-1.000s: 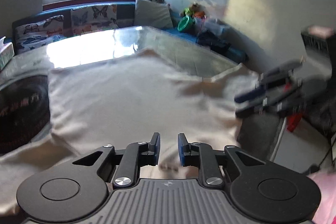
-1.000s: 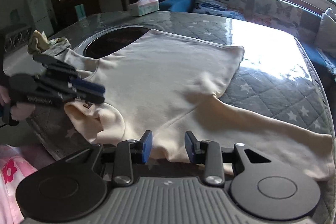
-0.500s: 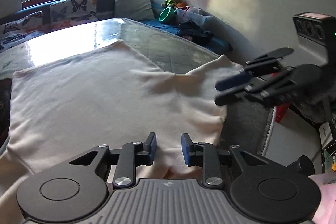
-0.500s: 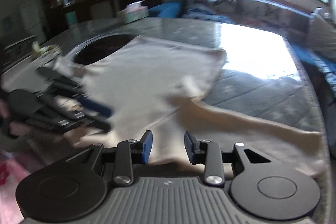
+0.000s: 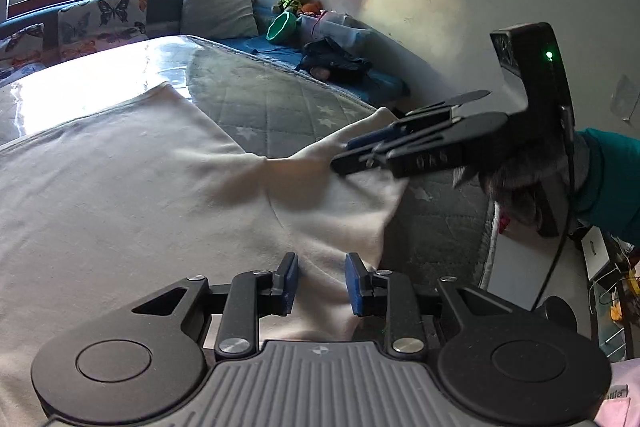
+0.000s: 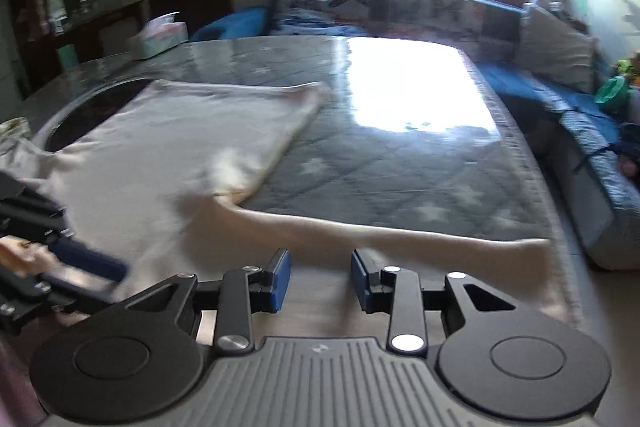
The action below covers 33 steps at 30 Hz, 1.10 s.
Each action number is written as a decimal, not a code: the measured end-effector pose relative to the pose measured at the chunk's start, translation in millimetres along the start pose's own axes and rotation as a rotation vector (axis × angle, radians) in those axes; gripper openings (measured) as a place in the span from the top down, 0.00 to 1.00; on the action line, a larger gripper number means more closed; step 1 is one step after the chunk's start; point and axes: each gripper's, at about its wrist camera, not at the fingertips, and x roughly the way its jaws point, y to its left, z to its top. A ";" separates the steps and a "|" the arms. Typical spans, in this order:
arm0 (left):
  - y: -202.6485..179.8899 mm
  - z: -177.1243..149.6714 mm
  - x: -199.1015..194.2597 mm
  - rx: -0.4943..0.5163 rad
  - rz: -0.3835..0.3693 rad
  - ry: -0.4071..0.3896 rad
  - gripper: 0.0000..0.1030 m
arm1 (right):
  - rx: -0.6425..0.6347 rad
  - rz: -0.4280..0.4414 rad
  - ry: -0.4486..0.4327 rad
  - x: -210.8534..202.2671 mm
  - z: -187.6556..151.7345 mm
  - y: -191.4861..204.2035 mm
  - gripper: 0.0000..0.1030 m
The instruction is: Fold clothes
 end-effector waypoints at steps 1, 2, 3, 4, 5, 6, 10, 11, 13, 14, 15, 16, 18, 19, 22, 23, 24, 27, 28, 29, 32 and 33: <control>-0.2 -0.2 0.4 0.000 -0.004 0.002 0.72 | 0.013 -0.023 -0.004 -1.9 -1.0 -7.1 0.68; -0.3 -0.3 0.6 0.000 -0.006 0.003 0.72 | 0.027 -0.050 -0.008 -3.3 -1.8 -14.9 0.68; 0.0 0.1 0.5 0.002 -0.006 0.006 0.72 | 0.042 -0.074 -0.012 -4.3 -2.3 -22.9 0.68; 0.1 0.1 0.6 0.003 -0.007 0.008 0.72 | 0.061 -0.094 -0.017 -4.8 -2.1 -31.4 0.68; -0.2 -0.1 1.3 0.004 -0.006 0.011 0.72 | 0.077 -0.113 -0.021 -4.8 -1.8 -39.6 0.68; -0.4 -0.2 2.2 0.004 -0.005 0.014 0.72 | 0.089 -0.128 -0.025 -3.7 -1.1 -46.7 0.68; -1.9 -0.3 3.7 0.010 -0.002 0.016 0.72 | 0.125 -0.185 -0.022 5.5 0.1 -70.6 0.68; -1.9 -0.2 4.4 0.011 -0.001 0.016 0.72 | 0.135 -0.193 -0.025 6.0 -0.6 -75.1 0.68; -2.2 0.1 4.9 0.012 0.001 0.017 0.72 | 0.153 -0.211 -0.032 5.3 -2.2 -83.1 0.68; -2.4 0.4 4.9 0.011 0.002 0.017 0.72 | 0.160 -0.224 -0.040 1.6 -3.2 -85.0 0.68; -2.6 0.8 4.6 0.009 0.003 0.017 0.71 | 0.166 -0.236 -0.048 -2.0 -4.2 -86.8 0.67; -3.0 1.3 4.3 0.009 0.004 0.016 0.71 | 0.177 -0.245 -0.053 -6.0 -5.9 -88.9 0.67; -3.1 2.6 2.8 0.007 0.009 0.007 0.70 | 0.209 -0.251 -0.051 -14.8 -11.4 -93.6 0.66; -3.1 3.3 1.9 0.005 0.013 0.002 0.69 | 0.223 -0.253 -0.049 -18.9 -14.8 -95.6 0.66; -2.9 5.2 -1.0 0.001 0.022 -0.015 0.68 | 0.251 -0.251 -0.041 -27.1 -25.6 -98.0 0.66; -3.1 5.6 -2.3 -0.001 0.025 -0.021 0.68 | 0.259 -0.251 -0.038 -28.8 -28.9 -97.6 0.66; -3.4 5.9 -3.7 -0.004 0.027 -0.026 0.66 | 0.267 -0.250 -0.037 -30.3 -31.7 -97.1 0.65; -4.6 4.9 -7.1 -0.006 0.041 -0.034 0.62 | 0.300 -0.258 -0.041 -32.1 -37.4 -97.0 0.64; -4.9 4.4 -8.0 -0.007 0.046 -0.036 0.62 | 0.312 -0.259 -0.043 -32.0 -38.4 -97.5 0.64; -5.1 3.8 -8.6 -0.011 0.050 -0.036 0.62 | 0.324 -0.260 -0.045 -31.9 -39.5 -98.1 0.64; -5.6 1.7 -9.8 -0.021 0.062 -0.036 0.61 | 0.347 -0.263 -0.053 -32.0 -42.0 -98.4 0.65; -5.8 1.1 -10.4 -0.024 0.067 -0.037 0.61 | 0.345 -0.266 -0.056 -31.4 -42.0 -97.8 0.65</control>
